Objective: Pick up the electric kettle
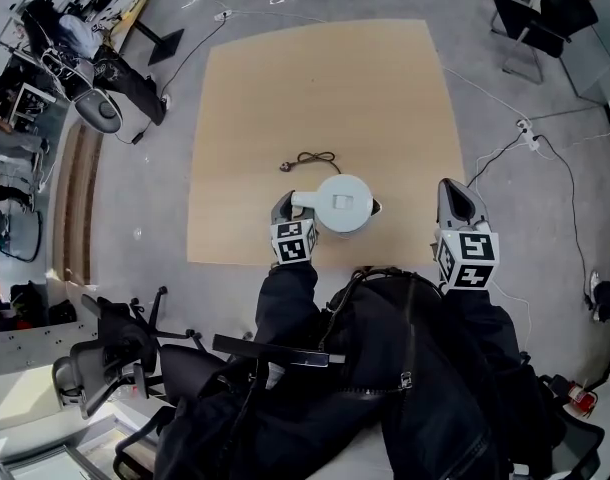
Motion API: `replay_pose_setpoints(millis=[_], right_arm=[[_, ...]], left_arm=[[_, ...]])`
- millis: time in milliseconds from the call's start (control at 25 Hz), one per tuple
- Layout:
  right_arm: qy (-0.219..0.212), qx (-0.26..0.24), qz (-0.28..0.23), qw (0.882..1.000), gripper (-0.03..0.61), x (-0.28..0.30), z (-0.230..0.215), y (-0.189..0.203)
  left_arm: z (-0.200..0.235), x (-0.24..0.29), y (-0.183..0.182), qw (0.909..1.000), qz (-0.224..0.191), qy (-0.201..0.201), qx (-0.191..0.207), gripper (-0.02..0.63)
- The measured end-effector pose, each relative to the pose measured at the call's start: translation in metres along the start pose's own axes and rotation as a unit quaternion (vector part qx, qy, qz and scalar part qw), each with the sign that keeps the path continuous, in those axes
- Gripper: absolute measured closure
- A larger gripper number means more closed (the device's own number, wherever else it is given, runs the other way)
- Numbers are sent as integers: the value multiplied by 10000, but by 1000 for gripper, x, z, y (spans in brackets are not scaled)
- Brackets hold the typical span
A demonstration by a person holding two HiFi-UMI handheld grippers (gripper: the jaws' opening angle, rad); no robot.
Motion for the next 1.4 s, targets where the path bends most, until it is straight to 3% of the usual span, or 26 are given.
replay_pose_setpoints(millis=[360,560,1400], right_arm=[[12,5,-10,10000,575,-5,-5,1],[-39,24,-37,10000,575,-7,-5,3],[-489,217,-275,9982,575,5,4,-6]], left_arm=[[1,0,-13,9991,-140,-22,-410,453],[-8,-3,-30,9987,-300,65,-409,453],[-23,-49,-149,9943,-932,-140,-498,453]])
Point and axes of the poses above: the fingertips, and each gripper's own axes: x forward along the fingers, z to its left, y out of its underside, the point moved 1 cm from there along -x, backward along the fingers, and after that the axes turned 13 degrees about -z, right-handed, at the moved point
